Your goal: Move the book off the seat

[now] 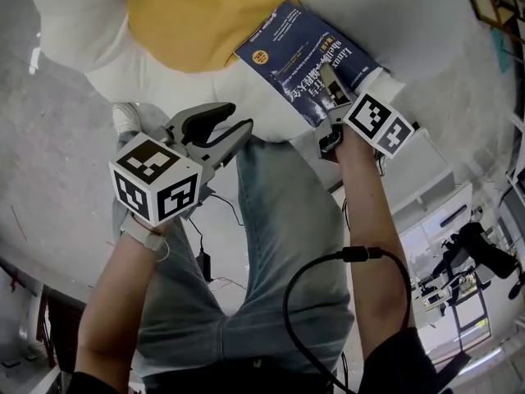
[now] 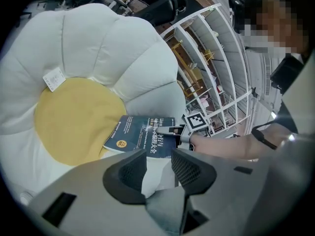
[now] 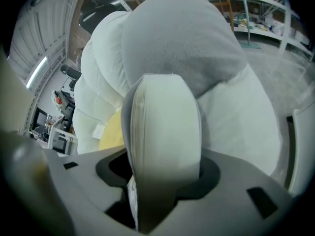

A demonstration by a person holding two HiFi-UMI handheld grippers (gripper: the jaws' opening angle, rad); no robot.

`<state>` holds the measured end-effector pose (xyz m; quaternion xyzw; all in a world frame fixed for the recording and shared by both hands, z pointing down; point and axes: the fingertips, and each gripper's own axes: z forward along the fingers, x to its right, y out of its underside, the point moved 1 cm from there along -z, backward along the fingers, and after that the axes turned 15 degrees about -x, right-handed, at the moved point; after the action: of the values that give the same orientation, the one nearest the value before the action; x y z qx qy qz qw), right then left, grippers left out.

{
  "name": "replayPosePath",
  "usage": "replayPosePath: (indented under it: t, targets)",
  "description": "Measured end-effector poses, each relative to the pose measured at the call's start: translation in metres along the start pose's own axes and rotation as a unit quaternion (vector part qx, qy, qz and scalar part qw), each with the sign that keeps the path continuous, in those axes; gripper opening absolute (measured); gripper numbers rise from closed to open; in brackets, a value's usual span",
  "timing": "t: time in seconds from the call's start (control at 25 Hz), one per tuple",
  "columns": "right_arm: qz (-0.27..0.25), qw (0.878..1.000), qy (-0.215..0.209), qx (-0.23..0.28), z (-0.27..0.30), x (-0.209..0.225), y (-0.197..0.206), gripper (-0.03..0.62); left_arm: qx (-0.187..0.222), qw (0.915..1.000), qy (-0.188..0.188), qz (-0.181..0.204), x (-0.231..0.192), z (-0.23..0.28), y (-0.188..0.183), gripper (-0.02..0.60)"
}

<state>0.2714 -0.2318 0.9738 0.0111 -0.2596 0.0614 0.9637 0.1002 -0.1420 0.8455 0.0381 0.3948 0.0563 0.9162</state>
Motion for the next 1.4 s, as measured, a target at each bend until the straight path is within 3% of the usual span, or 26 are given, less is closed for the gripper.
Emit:
replayPosePath:
  t: [0.52, 0.8, 1.0, 1.2, 1.4]
  targets:
    - [0.048, 0.998, -0.035, 0.015, -0.017, -0.024, 0.002, 0.178, 0.010, 1.0000, 0.002, 0.001, 0.001, -0.029, 0.009, 0.138]
    - [0.038, 0.997, -0.059, 0.042, -0.034, -0.054, 0.013, 0.171, 0.017, 0.9998, -0.005, 0.001, -0.005, -0.052, 0.023, 0.138]
    - [0.099, 0.987, -0.107, 0.067, -0.055, -0.074, 0.026, 0.170, 0.019, 0.9998, 0.001, -0.003, -0.007, -0.069, 0.036, 0.138]
    - [0.108, 0.976, -0.173, 0.082, -0.075, -0.112, 0.054, 0.170, 0.043, 0.9987, 0.006, -0.026, -0.017, -0.091, 0.057, 0.140]
    - [0.094, 0.961, -0.245, 0.088, -0.119, -0.180, 0.065, 0.170, 0.107, 0.9884, 0.061, -0.089, -0.005, -0.139, 0.048, 0.177]
